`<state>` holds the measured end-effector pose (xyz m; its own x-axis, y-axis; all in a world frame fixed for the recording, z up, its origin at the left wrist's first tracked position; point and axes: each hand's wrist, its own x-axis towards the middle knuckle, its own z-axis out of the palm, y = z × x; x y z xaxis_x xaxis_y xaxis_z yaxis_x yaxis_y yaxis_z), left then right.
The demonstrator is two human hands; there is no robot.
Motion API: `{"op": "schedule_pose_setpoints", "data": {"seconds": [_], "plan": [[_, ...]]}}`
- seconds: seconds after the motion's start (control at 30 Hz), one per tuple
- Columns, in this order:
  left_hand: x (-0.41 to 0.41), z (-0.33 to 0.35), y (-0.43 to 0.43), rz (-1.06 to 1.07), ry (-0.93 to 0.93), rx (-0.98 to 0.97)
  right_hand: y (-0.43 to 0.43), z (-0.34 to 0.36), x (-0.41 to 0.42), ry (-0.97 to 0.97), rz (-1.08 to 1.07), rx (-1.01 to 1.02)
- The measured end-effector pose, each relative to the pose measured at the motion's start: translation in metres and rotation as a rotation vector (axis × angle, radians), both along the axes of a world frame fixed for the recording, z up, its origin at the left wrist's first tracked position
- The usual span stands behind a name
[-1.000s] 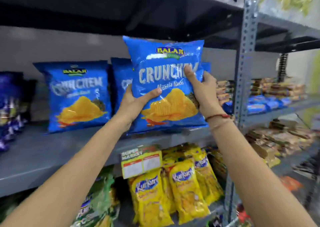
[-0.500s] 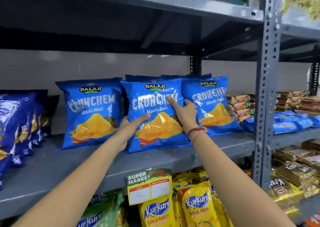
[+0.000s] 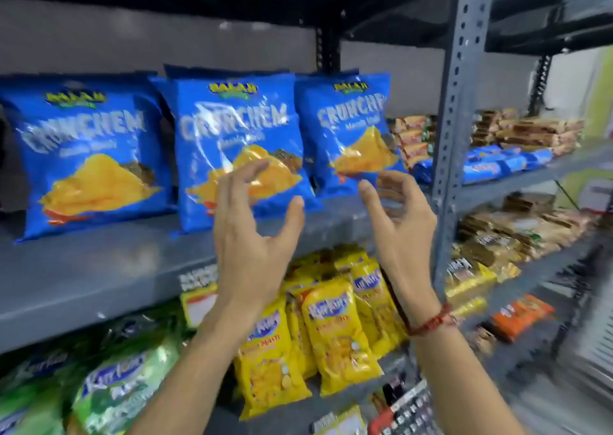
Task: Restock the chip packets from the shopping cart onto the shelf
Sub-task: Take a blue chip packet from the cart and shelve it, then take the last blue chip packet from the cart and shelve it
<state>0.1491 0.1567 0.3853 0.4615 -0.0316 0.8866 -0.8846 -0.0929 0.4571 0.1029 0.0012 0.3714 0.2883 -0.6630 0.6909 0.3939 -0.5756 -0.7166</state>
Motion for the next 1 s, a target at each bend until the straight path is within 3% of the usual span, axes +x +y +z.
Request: {"op": "schedule_pose_setpoints", "data": {"seconds": [0.23,0.37,0.63,0.77,0.87,1.0], "plan": [[-0.065,-0.119,-0.100,-0.447,0.184,0.325,-0.068,-0.129,-0.109,0.205,-0.239,0.174],[-0.093,-0.204,-0.154,-0.601,0.334,0.572,-0.100,-0.220,-0.173,0.385,-0.404,0.292],[-0.140,-0.364,-0.233,-0.845,0.665,1.256,-0.134,-0.390,-0.283,0.787,-0.530,0.674],[-0.168,-0.440,-0.267,-0.911,0.726,1.609,-0.137,-0.468,-0.325,0.928,-0.567,0.950],[-0.180,-0.490,-0.289,-0.891,0.912,1.667,-0.140,-0.511,-0.340,0.851,-0.534,1.105],[-0.192,-0.545,-0.318,-0.790,1.165,1.535,-0.169,-0.559,-0.352,0.674,-0.526,1.263]]}}
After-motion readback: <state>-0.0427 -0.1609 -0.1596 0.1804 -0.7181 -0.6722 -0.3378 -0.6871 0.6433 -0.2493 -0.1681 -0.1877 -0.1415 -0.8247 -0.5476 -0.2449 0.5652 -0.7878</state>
